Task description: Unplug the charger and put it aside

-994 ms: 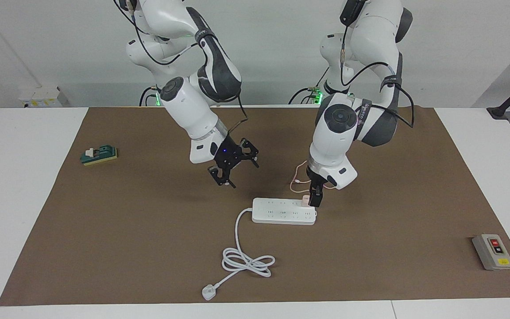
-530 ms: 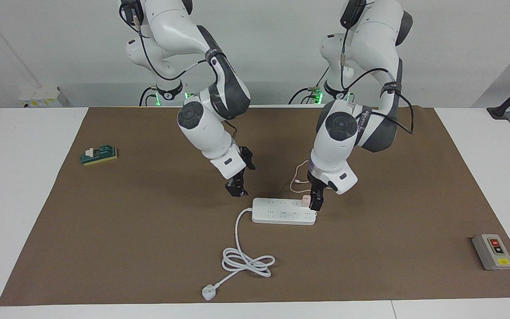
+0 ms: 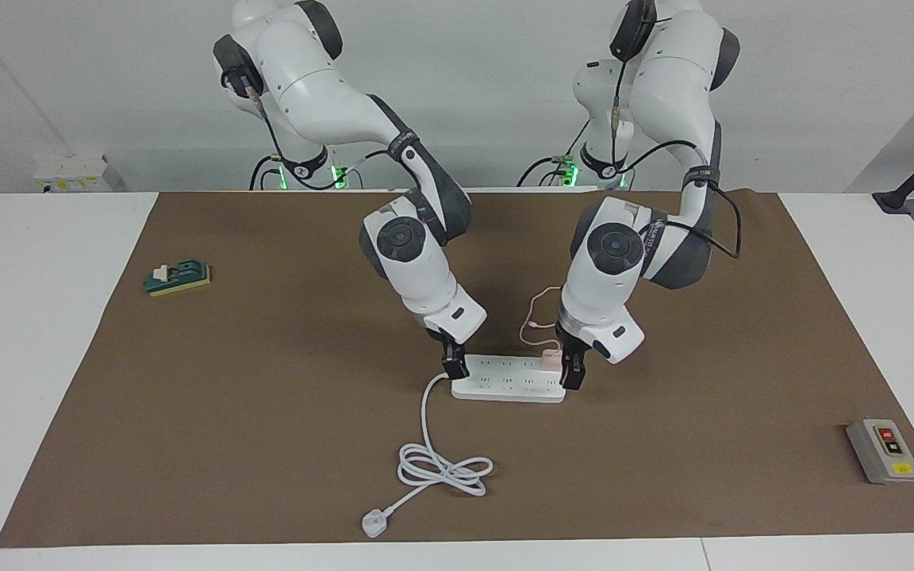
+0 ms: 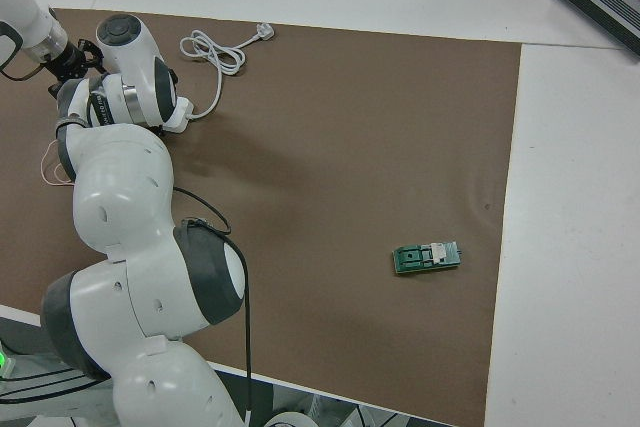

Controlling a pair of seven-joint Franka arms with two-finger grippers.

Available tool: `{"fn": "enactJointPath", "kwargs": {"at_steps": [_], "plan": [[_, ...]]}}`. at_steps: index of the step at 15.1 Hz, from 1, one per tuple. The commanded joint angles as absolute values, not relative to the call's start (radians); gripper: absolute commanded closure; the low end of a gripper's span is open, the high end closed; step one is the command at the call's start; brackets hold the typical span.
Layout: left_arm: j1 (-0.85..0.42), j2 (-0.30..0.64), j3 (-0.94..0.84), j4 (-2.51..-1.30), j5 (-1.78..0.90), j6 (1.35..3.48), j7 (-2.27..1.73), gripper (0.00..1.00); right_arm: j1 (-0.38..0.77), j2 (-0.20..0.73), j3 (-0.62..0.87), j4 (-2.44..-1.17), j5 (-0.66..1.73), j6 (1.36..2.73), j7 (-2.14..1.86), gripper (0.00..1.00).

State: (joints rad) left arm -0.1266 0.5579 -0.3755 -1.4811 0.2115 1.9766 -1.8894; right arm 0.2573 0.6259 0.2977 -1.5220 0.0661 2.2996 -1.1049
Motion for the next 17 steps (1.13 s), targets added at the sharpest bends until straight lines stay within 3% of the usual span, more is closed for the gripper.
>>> {"fn": "enactJointPath", "kwargs": {"at_steps": [1, 17], "plan": [[-0.14, 0.558, -0.368, -1.488, 0.232, 1.993, -1.946, 0.0, 0.227, 0.67, 0.331, -1.482, 0.009, 2.304, -1.111, 0.0], [-0.167, 0.545, -0.365, -1.563, 0.235, 2.025, -1.988, 0.0, 0.241, 0.747, 0.341, -1.468, -0.074, 2.404, -1.108, 0.0]]}}
